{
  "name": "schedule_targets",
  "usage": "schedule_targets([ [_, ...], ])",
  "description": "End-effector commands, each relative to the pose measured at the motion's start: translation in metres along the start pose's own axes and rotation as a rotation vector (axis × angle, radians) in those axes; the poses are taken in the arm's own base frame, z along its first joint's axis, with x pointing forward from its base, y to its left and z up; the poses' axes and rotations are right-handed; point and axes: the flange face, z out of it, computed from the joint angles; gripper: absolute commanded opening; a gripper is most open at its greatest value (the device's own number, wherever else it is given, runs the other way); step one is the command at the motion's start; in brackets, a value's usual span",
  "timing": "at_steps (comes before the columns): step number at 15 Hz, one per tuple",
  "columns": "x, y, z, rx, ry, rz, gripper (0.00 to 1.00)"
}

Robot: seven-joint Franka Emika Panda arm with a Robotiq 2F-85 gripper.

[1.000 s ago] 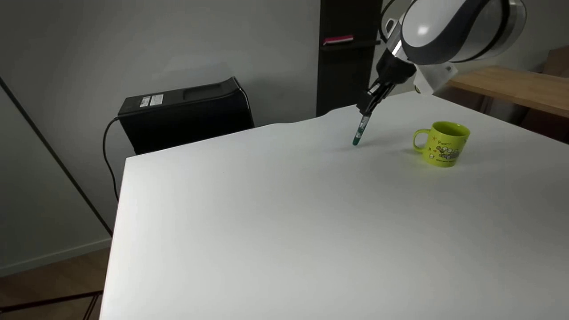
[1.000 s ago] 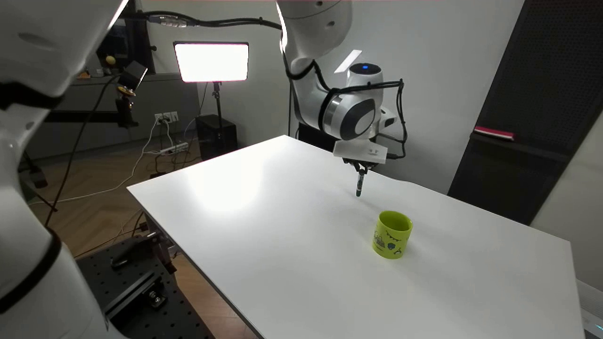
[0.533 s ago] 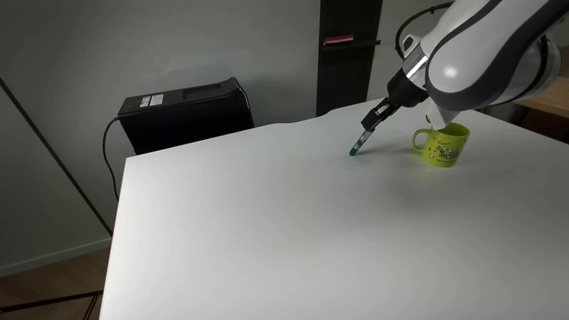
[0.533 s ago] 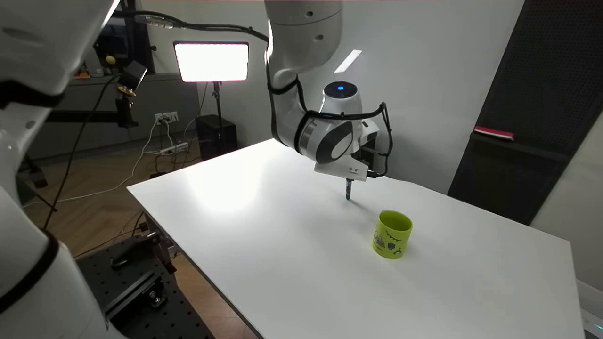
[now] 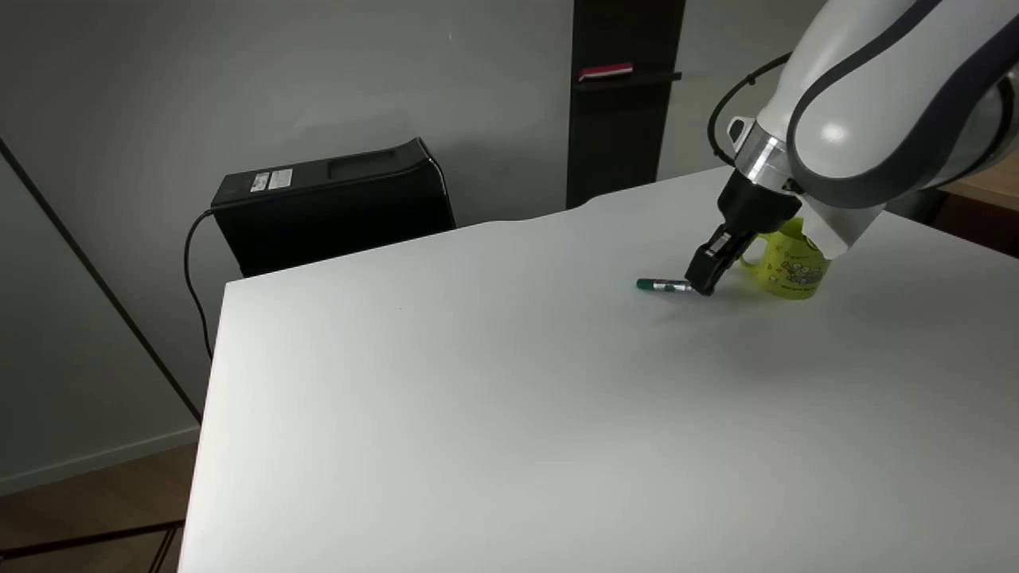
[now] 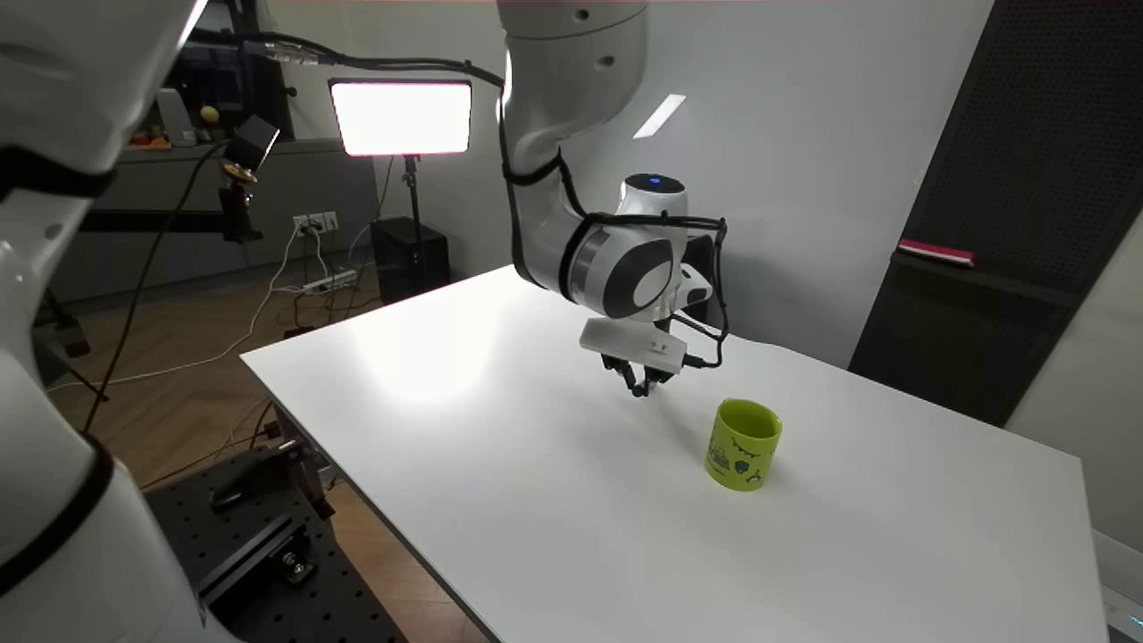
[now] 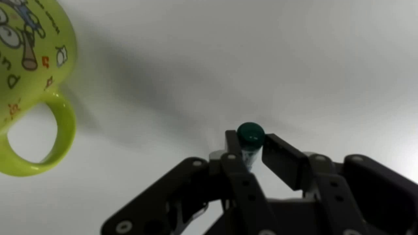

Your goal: Get the marker from the yellow cup and place it on the table

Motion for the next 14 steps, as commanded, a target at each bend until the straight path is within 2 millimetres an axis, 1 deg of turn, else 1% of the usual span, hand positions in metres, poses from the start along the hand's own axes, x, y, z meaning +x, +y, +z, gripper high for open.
schedule_targets([
  [1,0.003,0.005,-0.006,0.005,-0.187,0.059,0.07],
  [6,0.006,0.010,-0.001,0.006,-0.419,0.097,0.07],
  [7,0.007,0.011,0.000,-0.001,-0.452,0.107,0.33],
  [8,0.009,0.011,0.000,0.002,-0.480,0.111,0.52],
  [10,0.010,0.012,0.001,0.001,-0.521,0.121,0.65],
  [11,0.012,0.013,0.001,0.001,-0.536,0.126,0.73],
  [13,0.014,0.014,0.001,0.006,-0.561,0.130,0.84],
  [14,0.016,0.015,-0.001,0.009,-0.568,0.127,0.92],
])
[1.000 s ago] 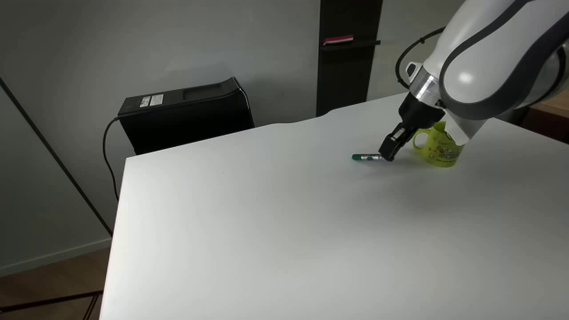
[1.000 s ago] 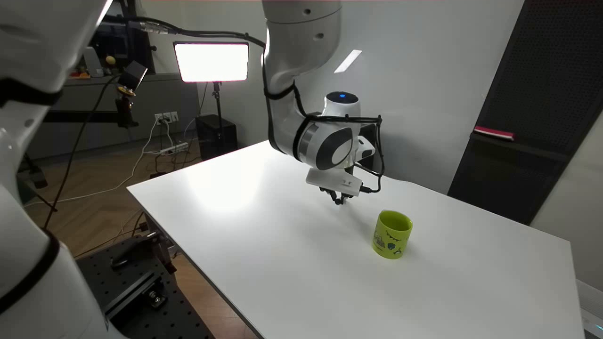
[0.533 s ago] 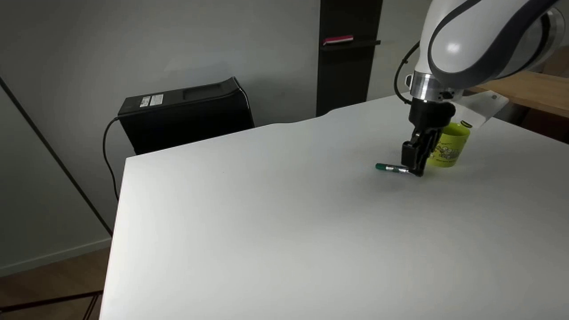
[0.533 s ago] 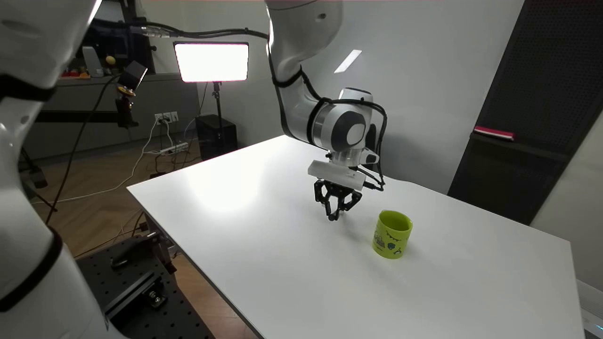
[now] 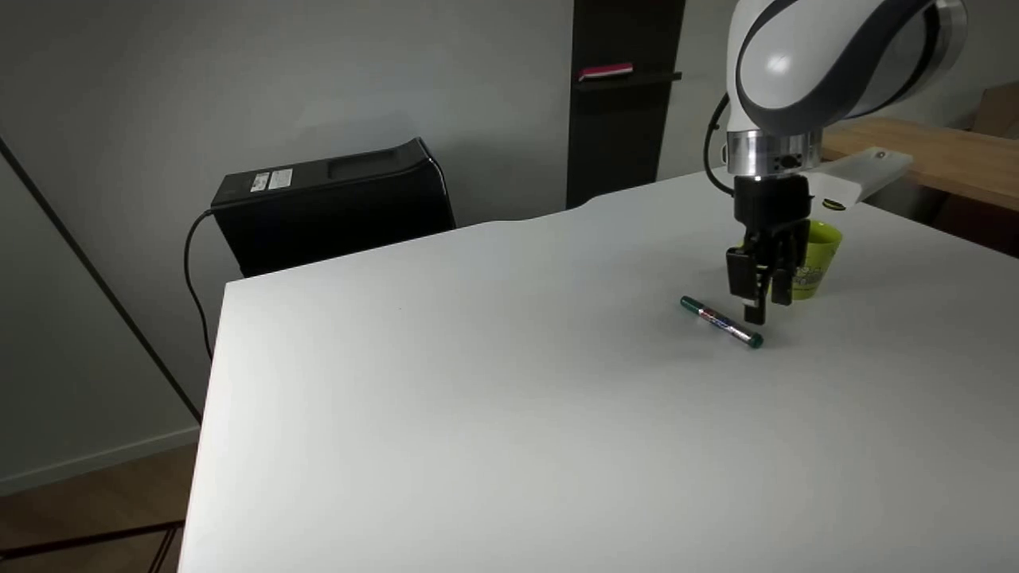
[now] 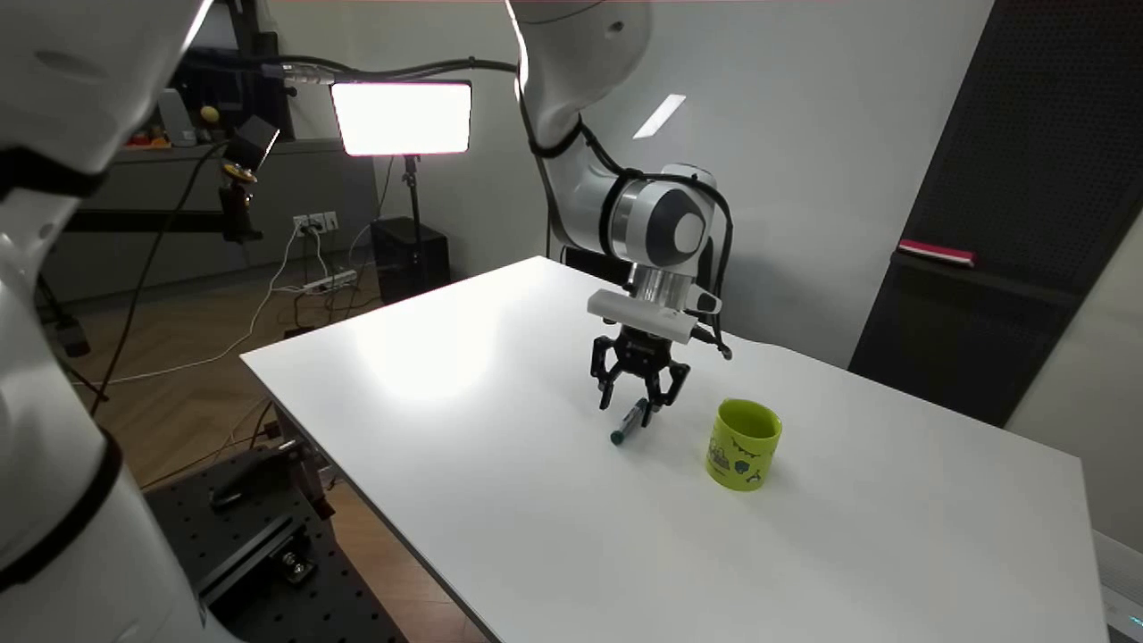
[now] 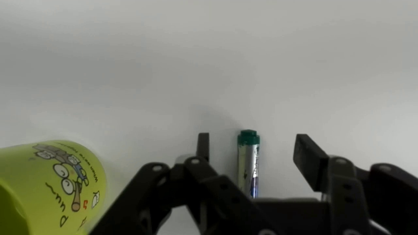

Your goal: Get the marker from the yellow cup and place it on the table

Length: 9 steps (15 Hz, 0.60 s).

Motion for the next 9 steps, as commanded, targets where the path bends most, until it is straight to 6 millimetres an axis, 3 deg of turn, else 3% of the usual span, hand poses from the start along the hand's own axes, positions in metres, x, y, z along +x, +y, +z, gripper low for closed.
schedule_targets([
  [1,0.010,0.003,-0.015,-0.009,-0.035,0.022,0.98],
  [6,0.010,0.011,-0.070,-0.029,0.048,0.020,1.00],
  [9,0.009,0.024,-0.109,-0.064,0.124,0.168,1.00],
])
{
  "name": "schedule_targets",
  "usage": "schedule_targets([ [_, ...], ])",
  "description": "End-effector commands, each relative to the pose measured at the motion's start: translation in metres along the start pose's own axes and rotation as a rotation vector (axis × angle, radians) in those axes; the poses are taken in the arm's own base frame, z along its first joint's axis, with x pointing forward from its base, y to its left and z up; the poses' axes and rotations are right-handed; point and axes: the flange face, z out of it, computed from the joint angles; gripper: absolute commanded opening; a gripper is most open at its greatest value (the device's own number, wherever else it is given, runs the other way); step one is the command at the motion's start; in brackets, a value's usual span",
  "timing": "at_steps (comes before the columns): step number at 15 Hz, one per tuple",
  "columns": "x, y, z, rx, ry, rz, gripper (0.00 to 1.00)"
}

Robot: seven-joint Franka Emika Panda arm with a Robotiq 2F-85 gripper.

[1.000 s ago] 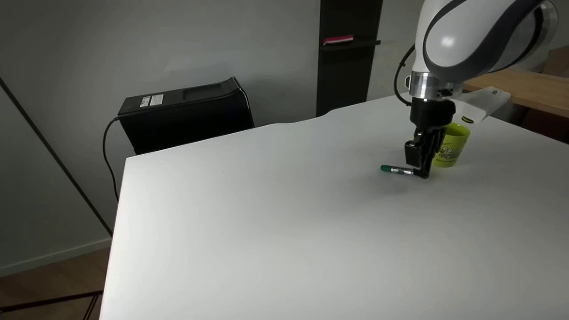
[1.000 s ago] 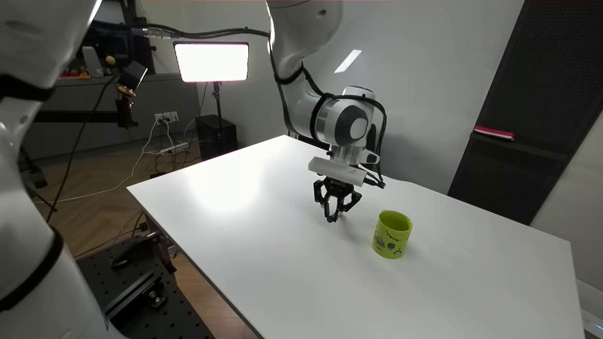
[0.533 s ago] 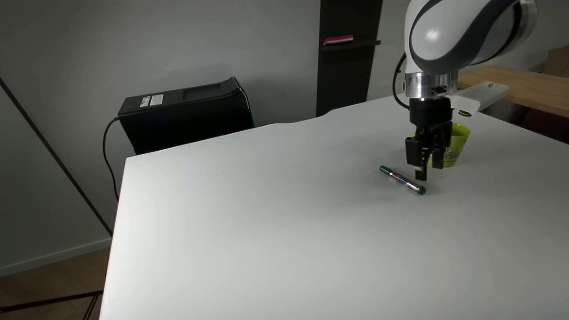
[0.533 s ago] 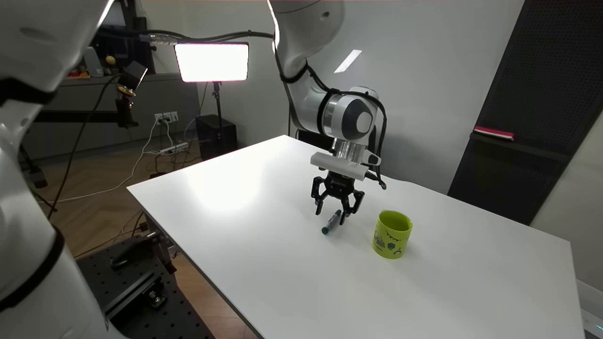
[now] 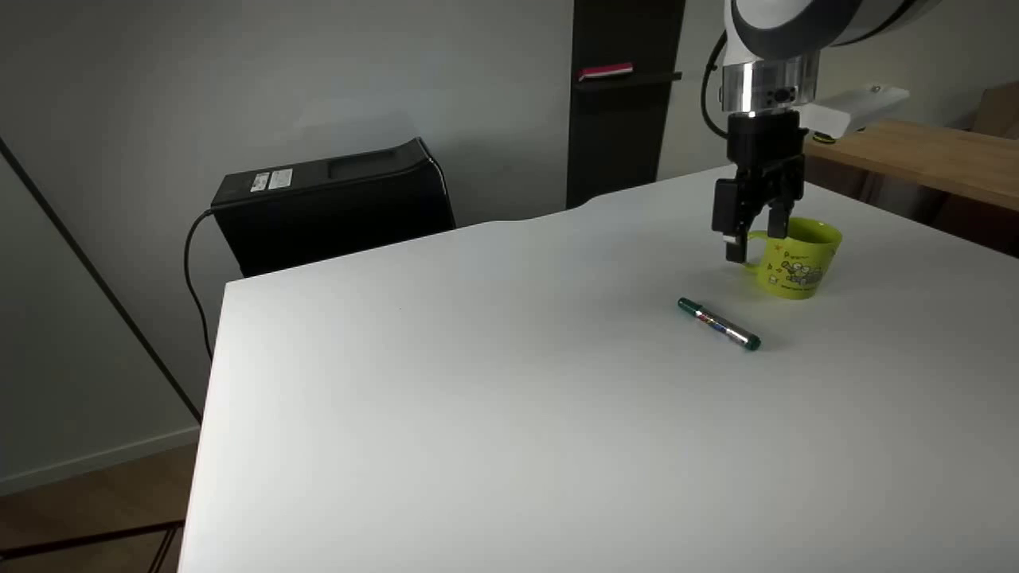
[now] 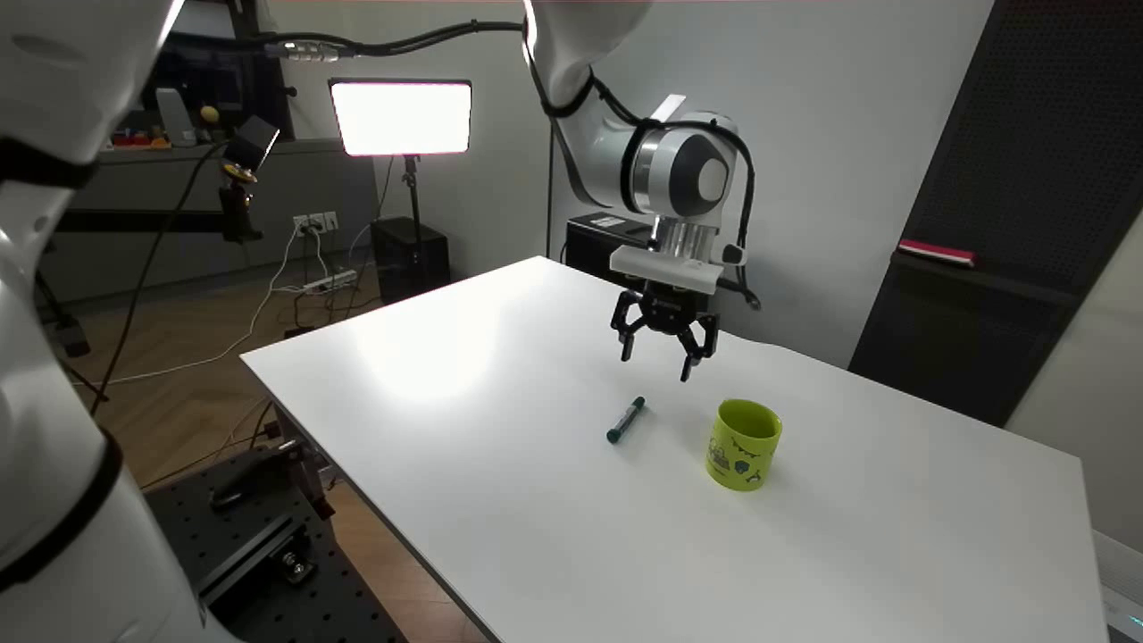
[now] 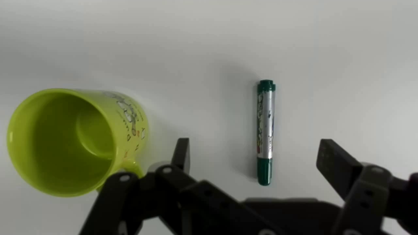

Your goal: Get the marker from the yellow cup and place it on the table

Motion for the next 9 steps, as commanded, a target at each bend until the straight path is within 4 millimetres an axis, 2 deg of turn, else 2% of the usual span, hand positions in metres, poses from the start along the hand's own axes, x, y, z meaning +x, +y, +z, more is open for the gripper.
schedule_targets([
  [1,-0.003,0.016,-0.050,-0.022,0.043,0.176,1.00],
  [3,-0.010,0.025,-0.068,-0.027,0.050,0.250,1.00],
  [4,-0.004,0.021,-0.049,-0.021,0.050,0.162,1.00],
  [6,-0.008,0.027,-0.062,-0.024,0.056,0.199,1.00],
  [9,-0.009,0.027,-0.064,-0.024,0.055,0.210,1.00],
])
